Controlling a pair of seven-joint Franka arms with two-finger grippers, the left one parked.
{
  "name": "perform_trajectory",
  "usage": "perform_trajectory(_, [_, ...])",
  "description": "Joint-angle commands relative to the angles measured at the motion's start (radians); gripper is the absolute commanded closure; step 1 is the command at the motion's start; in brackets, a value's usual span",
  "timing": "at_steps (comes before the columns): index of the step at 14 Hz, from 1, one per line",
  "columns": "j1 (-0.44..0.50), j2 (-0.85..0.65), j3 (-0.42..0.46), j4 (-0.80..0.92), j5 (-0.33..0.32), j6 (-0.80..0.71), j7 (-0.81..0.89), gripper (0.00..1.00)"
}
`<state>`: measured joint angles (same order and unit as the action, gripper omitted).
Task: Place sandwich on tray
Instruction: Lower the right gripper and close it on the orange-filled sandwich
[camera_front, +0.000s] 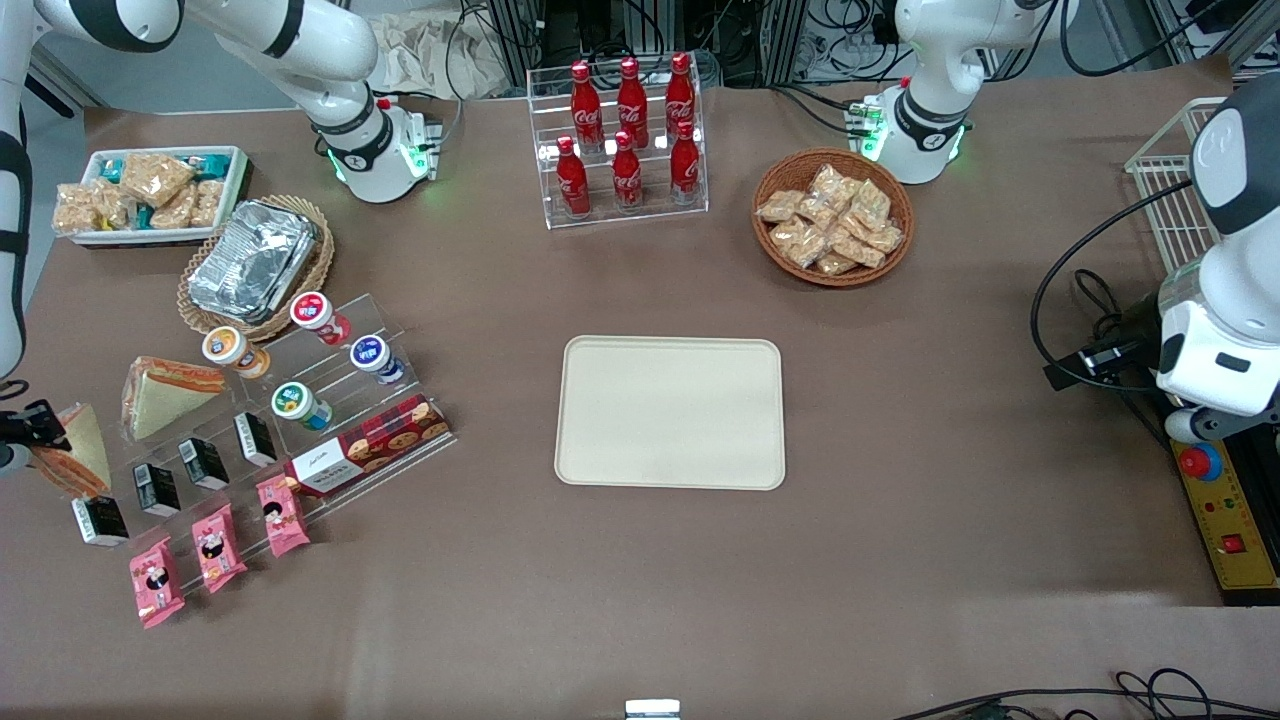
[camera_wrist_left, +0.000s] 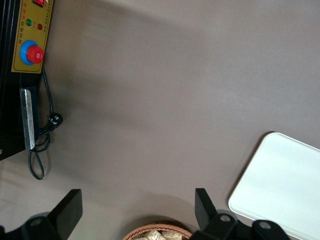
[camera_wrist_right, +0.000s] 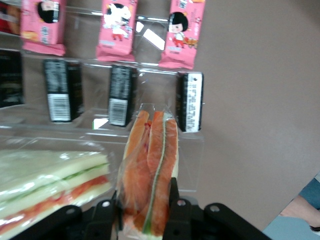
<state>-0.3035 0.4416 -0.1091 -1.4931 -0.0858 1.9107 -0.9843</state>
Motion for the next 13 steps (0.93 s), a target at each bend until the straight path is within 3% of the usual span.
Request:
perform_trajectory(1, [0.026,-0.017,0.003,0.085,-0.011,-0.137,-0.011,0.87])
perform_trajectory(4, [0.084,-0.067,0.006,0.115,-0.009,-0.221,-0.010,0.87])
perform_trajectory(9, [0.265,-0.167,0.037,0.151,0.003,-0.315,0.004,0.87])
perform_trajectory(13, [0.392,-0.175,0.074,0.145,0.170,-0.320,0.033,0.87])
